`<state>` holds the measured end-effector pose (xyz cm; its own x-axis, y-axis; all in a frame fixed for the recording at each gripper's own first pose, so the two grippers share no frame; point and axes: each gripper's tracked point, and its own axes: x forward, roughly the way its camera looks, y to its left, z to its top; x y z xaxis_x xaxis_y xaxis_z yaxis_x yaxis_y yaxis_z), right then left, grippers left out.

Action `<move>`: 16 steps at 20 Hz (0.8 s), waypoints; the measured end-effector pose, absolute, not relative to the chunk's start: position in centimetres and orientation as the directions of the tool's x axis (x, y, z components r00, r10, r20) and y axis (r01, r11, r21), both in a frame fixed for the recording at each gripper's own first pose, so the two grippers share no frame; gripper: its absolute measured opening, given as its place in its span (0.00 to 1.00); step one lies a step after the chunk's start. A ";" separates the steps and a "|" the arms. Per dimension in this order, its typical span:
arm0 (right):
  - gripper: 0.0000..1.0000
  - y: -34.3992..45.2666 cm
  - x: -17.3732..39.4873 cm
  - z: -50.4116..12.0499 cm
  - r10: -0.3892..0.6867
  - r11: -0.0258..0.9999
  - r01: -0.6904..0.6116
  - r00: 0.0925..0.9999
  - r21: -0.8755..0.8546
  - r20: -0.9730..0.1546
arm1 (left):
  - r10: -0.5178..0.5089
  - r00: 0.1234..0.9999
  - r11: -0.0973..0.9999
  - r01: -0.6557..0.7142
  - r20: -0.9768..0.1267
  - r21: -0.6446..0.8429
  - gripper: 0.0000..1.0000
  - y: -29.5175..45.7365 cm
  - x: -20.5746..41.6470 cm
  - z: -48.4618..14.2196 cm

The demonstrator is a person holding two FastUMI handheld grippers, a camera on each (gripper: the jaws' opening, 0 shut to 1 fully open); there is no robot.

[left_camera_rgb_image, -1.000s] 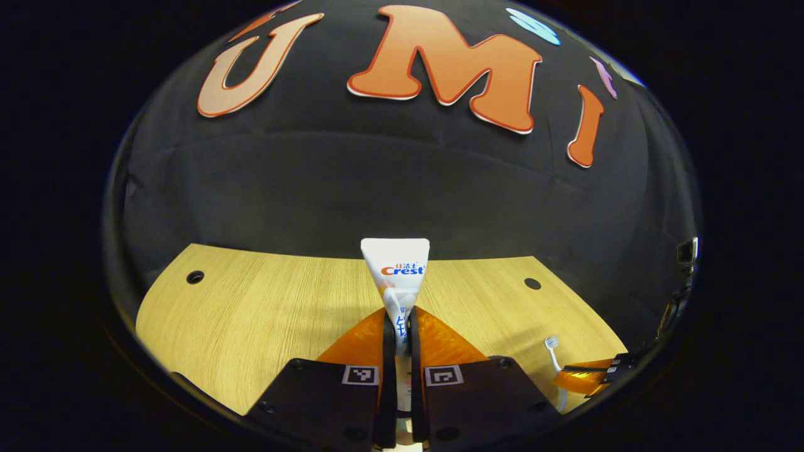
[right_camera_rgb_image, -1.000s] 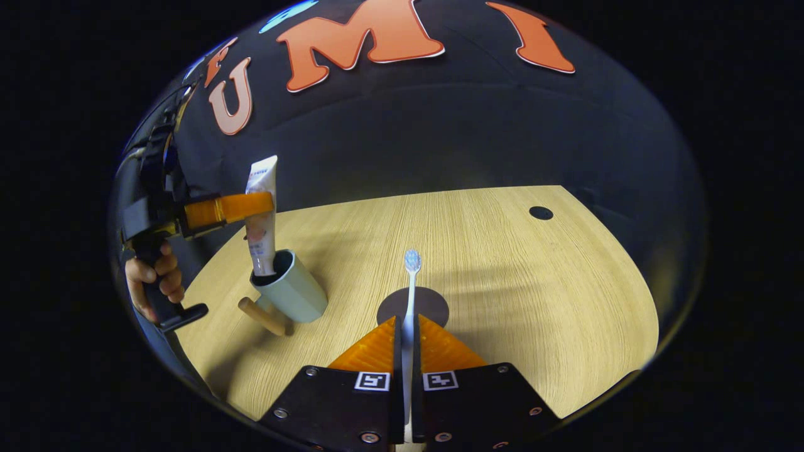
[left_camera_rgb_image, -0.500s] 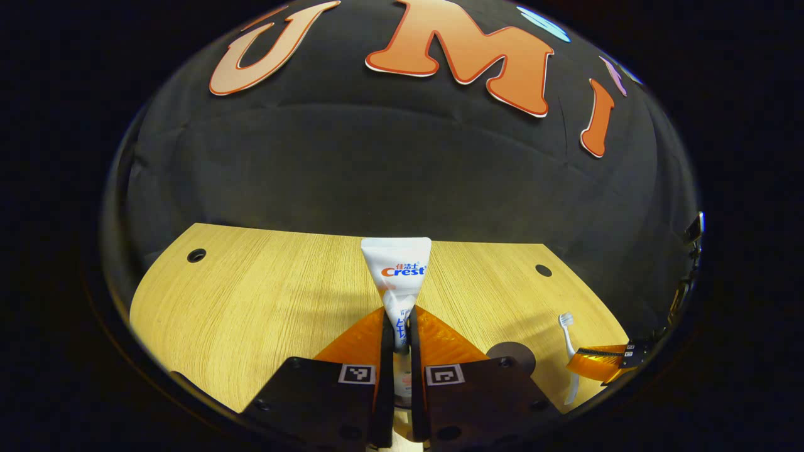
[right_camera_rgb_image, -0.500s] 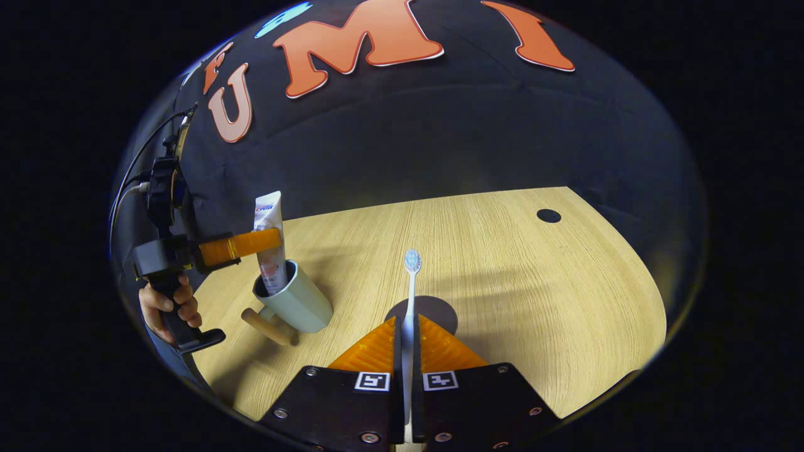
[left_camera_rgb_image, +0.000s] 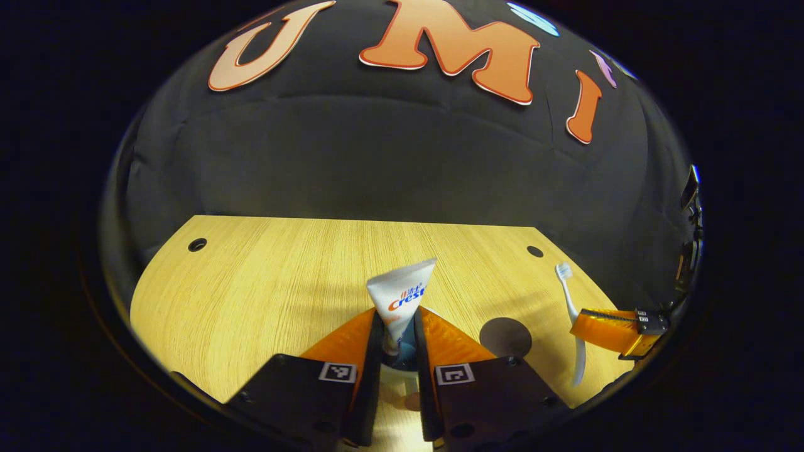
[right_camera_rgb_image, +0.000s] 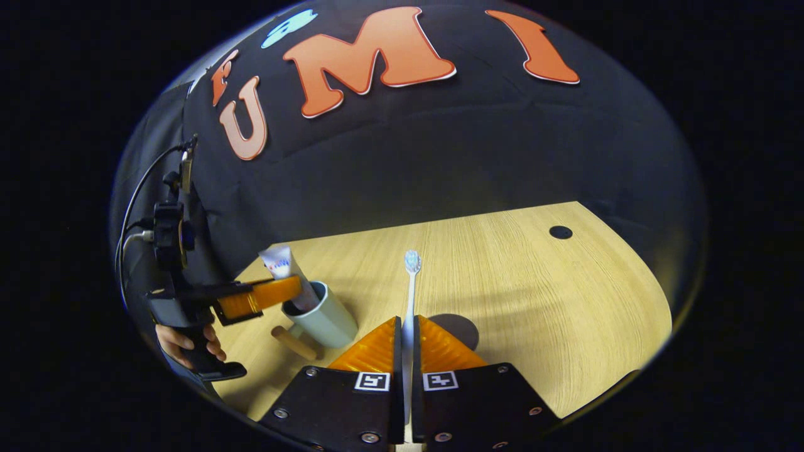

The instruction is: Put the toothbrush and toothpaste on the desktop into the cup, then pick up the cup and place it on the coaster on the desktop.

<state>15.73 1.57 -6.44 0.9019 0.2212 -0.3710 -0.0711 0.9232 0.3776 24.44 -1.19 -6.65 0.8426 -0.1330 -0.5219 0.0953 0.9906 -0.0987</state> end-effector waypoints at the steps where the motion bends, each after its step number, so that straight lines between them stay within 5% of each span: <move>1: 0.05 1.9 16.0 -5.7 0.227 0.921 -0.085 0.911 0.381 -0.344 | -0.128 0.850 0.991 0.096 -0.510 -0.088 0.37 -0.9 24.1 -6.4; 3: 0.05 2.7 16.7 -3.8 0.232 0.915 -0.114 0.932 0.386 -0.277 | -0.118 0.863 0.993 0.095 -0.492 -0.072 0.36 -0.2 22.9 -5.2; 7: 0.05 4.8 17.9 -0.7 0.234 0.928 -0.171 0.959 0.330 -0.161 | -0.121 0.883 0.993 0.107 -0.454 -0.055 0.52 1.0 20.5 -3.2; 8: 0.05 5.3 18.5 0.1 0.238 0.929 -0.186 0.962 0.319 -0.132 | -0.122 0.888 0.992 0.115 -0.444 -0.043 0.65 1.0 19.8 -2.7; 12: 0.05 8.0 20.0 2.6 0.275 0.911 -0.253 0.961 0.326 -0.024 | -0.123 0.900 0.991 0.133 -0.418 -0.004 0.92 1.7 17.9 -1.8; 16: 0.05 10.0 21.2 5.0 0.298 0.906 -0.319 0.948 0.280 0.115 | -0.110 0.909 0.990 0.135 -0.403 0.034 1.00 2.9 16.3 -2.3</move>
